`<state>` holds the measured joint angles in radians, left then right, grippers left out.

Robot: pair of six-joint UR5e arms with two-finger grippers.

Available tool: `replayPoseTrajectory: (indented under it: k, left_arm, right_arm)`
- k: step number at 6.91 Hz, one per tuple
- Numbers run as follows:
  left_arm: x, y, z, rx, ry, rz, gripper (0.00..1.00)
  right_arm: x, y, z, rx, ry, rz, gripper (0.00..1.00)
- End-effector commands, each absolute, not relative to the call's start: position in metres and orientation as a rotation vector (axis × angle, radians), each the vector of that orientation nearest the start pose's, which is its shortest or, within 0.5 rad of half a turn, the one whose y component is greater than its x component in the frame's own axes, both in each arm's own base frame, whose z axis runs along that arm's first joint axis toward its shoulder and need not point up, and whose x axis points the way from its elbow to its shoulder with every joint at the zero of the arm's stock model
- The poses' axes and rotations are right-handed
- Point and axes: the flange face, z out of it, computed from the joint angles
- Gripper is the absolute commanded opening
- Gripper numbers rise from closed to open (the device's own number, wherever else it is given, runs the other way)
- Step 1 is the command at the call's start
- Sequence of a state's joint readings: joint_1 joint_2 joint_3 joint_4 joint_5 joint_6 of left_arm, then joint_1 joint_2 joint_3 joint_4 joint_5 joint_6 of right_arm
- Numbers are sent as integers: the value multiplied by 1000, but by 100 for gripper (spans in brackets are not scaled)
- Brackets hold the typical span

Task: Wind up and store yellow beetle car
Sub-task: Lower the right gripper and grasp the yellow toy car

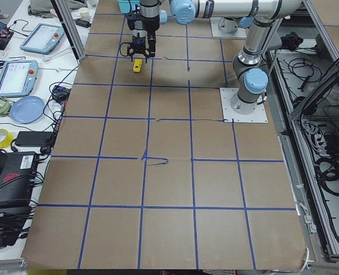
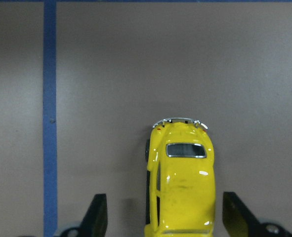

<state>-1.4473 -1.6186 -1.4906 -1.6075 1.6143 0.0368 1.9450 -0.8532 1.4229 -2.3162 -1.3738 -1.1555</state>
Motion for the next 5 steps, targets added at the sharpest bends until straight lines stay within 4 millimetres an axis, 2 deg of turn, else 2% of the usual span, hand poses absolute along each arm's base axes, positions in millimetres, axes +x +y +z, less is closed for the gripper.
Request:
replayPoseTrajectory:
  k: [1,2,3,4,5]
  left_arm:
    - [-70,-525,500,-119,3096,3,100]
    - [-70,-524,501,-121,3099,-5,100]
    - [-73,-520,508,-129,3097,-17,100]
    - [-76,-518,512,-120,3093,-29,100]
    - [-77,-518,512,-113,3104,-34,100]
  right_arm:
    - [406,-619,187,-2102,2162,-335,51]
    - [405,-619,194,-2105,2167,-344,38]
    - [403,-620,206,-2105,2187,-353,18]
    - [401,-617,232,-2040,2251,-391,7]
    - [372,-620,272,-1989,2296,-368,4]
